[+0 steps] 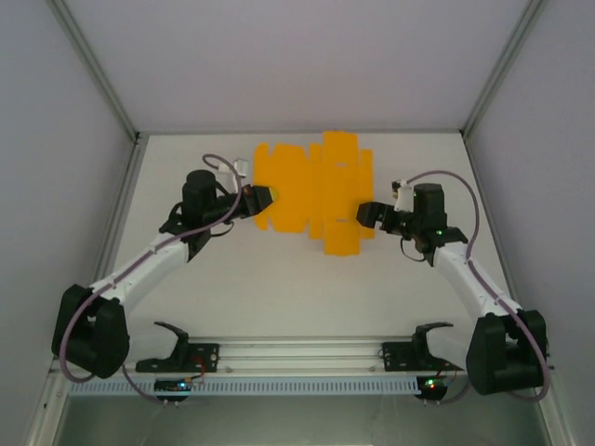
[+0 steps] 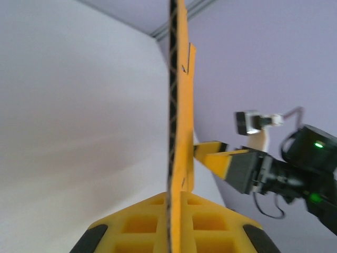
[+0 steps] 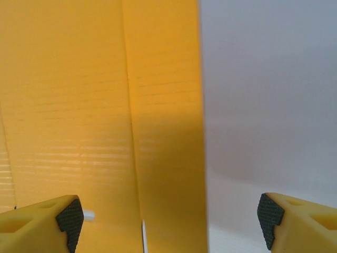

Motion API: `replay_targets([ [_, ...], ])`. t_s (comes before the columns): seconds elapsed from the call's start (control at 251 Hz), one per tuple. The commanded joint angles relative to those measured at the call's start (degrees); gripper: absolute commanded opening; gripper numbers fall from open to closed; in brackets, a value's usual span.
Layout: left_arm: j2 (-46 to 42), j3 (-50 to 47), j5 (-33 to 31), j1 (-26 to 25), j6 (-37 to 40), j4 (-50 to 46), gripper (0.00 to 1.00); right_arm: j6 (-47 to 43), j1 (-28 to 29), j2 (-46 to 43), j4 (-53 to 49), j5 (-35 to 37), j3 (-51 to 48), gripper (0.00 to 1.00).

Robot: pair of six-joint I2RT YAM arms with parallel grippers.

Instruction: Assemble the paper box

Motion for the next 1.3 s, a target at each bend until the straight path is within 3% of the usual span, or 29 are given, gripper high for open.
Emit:
replay_targets([
  [0.0,-1.82,3.73,3.97,0.26,-1.08,2.64,0.0,-1.38,-1.02,2.79,0.21,-10.74,3.52,0.78],
  [0.12,-2.28,3.36,3.06,0.45,-0.85,2.27,0.0,0.31,-2.2,5.31,1.71,-14.09,5.38,0.59],
  [0.251,-2.6,2.61,1.01,0.78,0.08,0.98,0.0,1.18,-3.13,5.38,2.27,-15.92,5.75,0.51],
  [0.339,-2.62,2.01,-0.74,1.22,0.15,0.16,0.0,0.96,-3.58,4.45,0.93,-14.46,5.71,0.38],
  [0.519,-1.49,1.96,-1.79,1.97,0.29,-1.1,0.0,-1.0,-3.89,4.05,0.13,-13.34,5.8,0.0],
  [0.555,-1.28,2.11,-2.69,1.95,0.83,-2.35,0.09,-2.96,-3.72,3.92,0.07,-12.32,6.01,0.0],
  [0.595,-0.98,2.24,-3.76,2.04,1.5,-4.1,0.3,-4.81,-3.33,3.81,-0.57,-12.23,6.15,0.0],
  [0.619,-0.92,2.34,-4.26,2.1,2.29,-5.28,0.49,-5.73,-3.08,3.71,-0.71,-12.04,6.14,0.0],
  [0.663,-0.86,2.79,-6.86,2.22,4.25,-9.93,0.97,-6.61,-2.47,3.47,-1.34,-10.39,6.21,0.0],
  [0.671,-0.86,3.0,-7.7,2.21,4.69,-11.14,1.0,-6.75,-2.27,3.43,-1.57,-9.96,6.27,0.0],
  [0.73,-1.49,4.19,-17.88,2.21,9.06,-21.53,0.99,-10.84,-1.11,3.63,-4.71,-7.01,7.02,0.0],
  [0.85,-2.12,5.17,-48.78,2.51,11.0,-38.24,1.0,-21.29,3.02,5.74,-9.12,-0.83,7.37,0.0],
  [0.946,-0.95,7.42,-57.22,2.82,13.27,-44.52,1.0,-29.23,8.25,8.72,-11.7,11.58,8.37,0.0],
  [1.022,0.14,9.37,-53.48,2.89,15.57,-45.3,1.0,-37.38,12.41,11.48,-12.73,19.54,9.95,0.0],
  [1.137,1.61,9.79,-38.01,3.21,18.03,-38.37,0.99,-47.33,17.23,15.39,-9.77,30.11,11.79,0.0],
  [1.297,7.07,14.58,-21.11,3.31,18.09,-32.84,1.0,-59.77,20.34,19.08,0.2,35.52,11.56,0.0],
])
